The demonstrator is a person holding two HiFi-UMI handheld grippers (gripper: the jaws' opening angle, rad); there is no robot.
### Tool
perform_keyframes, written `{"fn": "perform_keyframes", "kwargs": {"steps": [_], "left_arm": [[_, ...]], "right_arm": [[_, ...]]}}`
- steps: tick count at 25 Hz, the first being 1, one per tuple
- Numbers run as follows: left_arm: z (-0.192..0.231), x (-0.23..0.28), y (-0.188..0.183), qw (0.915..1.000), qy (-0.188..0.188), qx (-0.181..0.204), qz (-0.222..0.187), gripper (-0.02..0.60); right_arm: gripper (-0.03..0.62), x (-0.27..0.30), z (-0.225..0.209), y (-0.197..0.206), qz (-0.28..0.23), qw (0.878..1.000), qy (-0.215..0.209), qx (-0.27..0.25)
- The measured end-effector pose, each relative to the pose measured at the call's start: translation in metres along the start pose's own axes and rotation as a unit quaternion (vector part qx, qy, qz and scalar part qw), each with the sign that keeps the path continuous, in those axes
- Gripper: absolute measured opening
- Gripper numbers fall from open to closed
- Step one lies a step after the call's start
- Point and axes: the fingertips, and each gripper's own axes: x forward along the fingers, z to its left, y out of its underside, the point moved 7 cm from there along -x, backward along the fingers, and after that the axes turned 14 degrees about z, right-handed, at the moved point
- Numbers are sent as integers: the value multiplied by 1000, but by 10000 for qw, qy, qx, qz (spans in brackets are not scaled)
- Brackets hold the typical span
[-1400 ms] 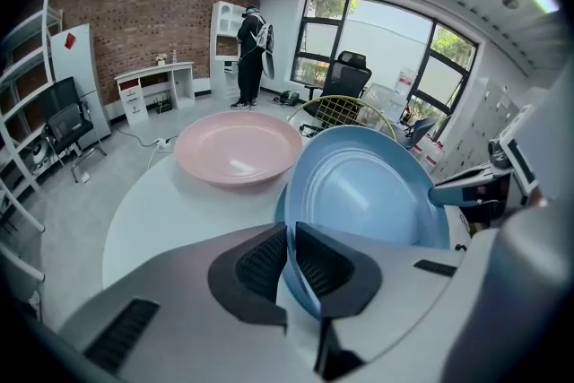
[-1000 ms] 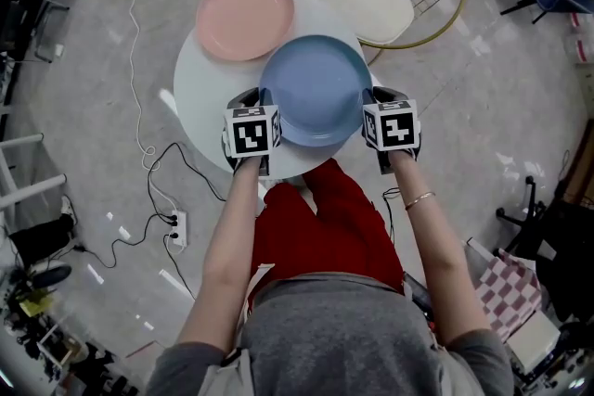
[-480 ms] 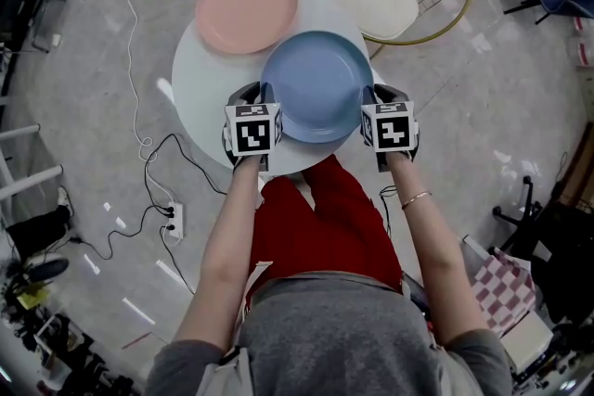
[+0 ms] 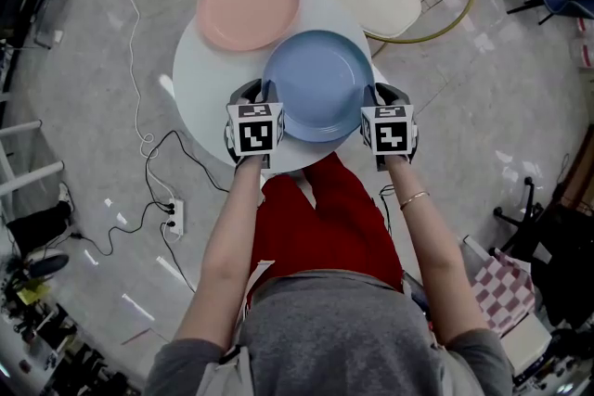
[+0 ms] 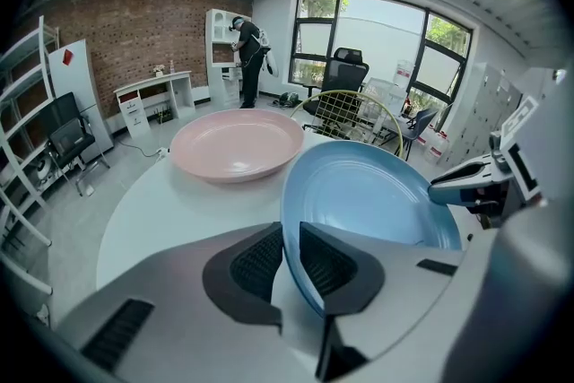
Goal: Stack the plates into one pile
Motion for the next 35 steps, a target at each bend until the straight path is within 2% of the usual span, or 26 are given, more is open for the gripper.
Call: {"fn": "perform_keyframes", "kwargs": {"steps": [2, 11, 18, 25, 31, 35], "left_arm": [[0, -1, 1, 10000, -40, 11, -40, 84], [0, -7, 0, 9995, -149, -213, -156, 87], [1, -10, 1, 9991, -117, -365, -152, 118], [-4, -2, 8, 9987, -66, -509, 11, 133], [-5, 9, 17, 9970, 48, -732, 233, 133], [-7, 13, 18, 9957, 155, -884, 234, 119]], "right_arm": [[60, -2, -1, -1, -75, 10000, -3, 13], [60, -6, -9, -2, -345, 9994, -87, 57], [61, -14, -20, -11, -682, 9974, -146, 196], [142, -1, -15, -6, -407, 9967, -656, 260], [146, 14, -9, 3, -25, 9956, -904, 246], [144, 19, -9, 4, 68, 9952, -958, 197]]}}
